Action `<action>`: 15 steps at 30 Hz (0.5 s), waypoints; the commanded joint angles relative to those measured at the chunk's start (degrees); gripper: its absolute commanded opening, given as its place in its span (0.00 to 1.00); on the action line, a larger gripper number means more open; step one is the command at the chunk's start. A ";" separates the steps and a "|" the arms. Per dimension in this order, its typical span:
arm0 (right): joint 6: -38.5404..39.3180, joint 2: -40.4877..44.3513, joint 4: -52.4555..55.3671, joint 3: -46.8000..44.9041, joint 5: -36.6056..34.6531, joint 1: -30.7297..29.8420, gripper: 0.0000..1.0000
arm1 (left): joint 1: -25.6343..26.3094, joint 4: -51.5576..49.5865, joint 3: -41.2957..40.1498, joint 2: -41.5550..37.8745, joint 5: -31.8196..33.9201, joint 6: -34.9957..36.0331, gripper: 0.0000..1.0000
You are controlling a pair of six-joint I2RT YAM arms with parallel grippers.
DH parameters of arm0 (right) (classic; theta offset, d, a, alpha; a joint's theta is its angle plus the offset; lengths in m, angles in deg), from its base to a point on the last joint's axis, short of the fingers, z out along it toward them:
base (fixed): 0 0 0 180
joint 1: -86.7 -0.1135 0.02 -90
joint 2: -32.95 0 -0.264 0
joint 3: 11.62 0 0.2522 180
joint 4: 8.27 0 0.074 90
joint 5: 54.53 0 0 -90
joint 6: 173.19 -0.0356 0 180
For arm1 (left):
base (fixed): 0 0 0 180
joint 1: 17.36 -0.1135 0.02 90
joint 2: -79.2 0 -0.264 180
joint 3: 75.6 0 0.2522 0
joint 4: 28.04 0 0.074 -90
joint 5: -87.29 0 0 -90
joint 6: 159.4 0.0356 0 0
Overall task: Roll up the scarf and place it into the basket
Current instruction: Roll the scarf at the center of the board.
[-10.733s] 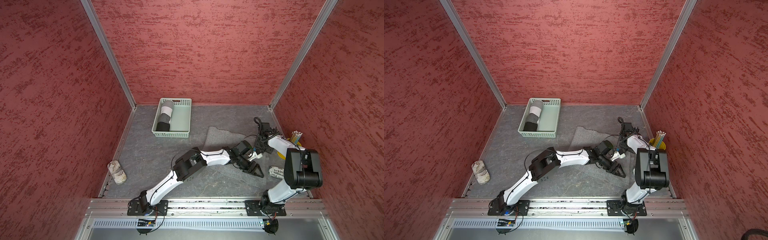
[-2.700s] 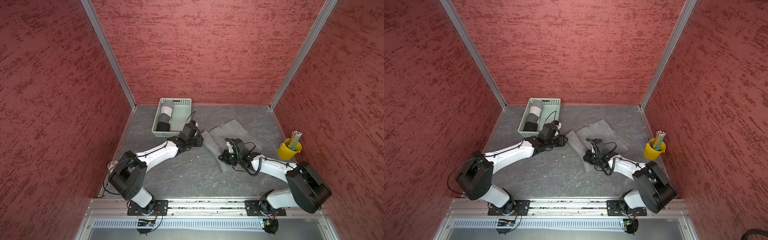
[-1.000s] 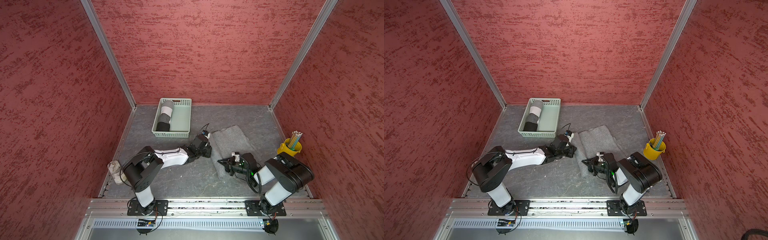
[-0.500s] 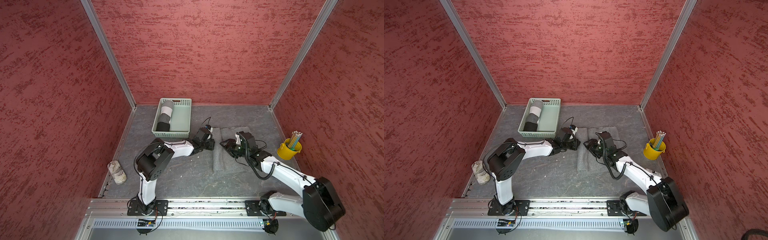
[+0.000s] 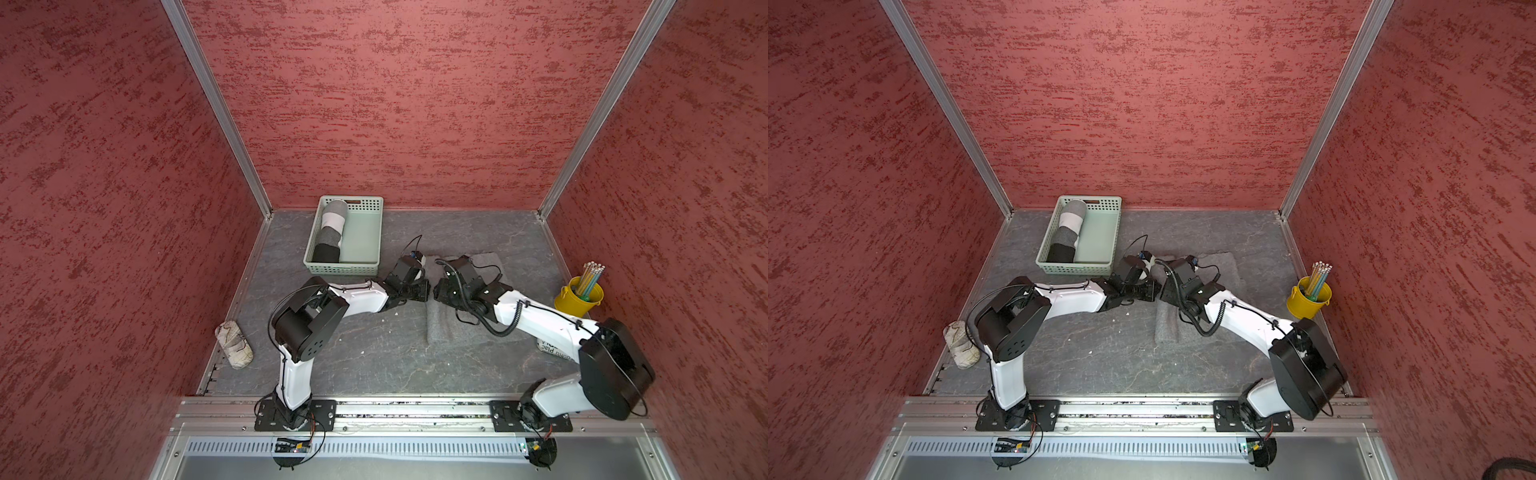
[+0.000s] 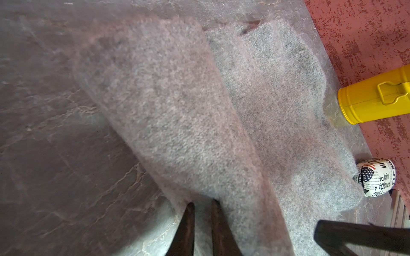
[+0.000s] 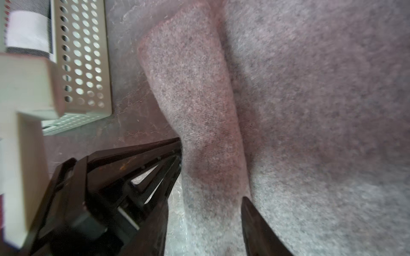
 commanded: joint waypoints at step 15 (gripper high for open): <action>5.81 -12.51 0.21 3.92 -4.87 -1.15 0.56 | -0.92 1.07 -3.48 -3.59 0.48 -3.47 0.20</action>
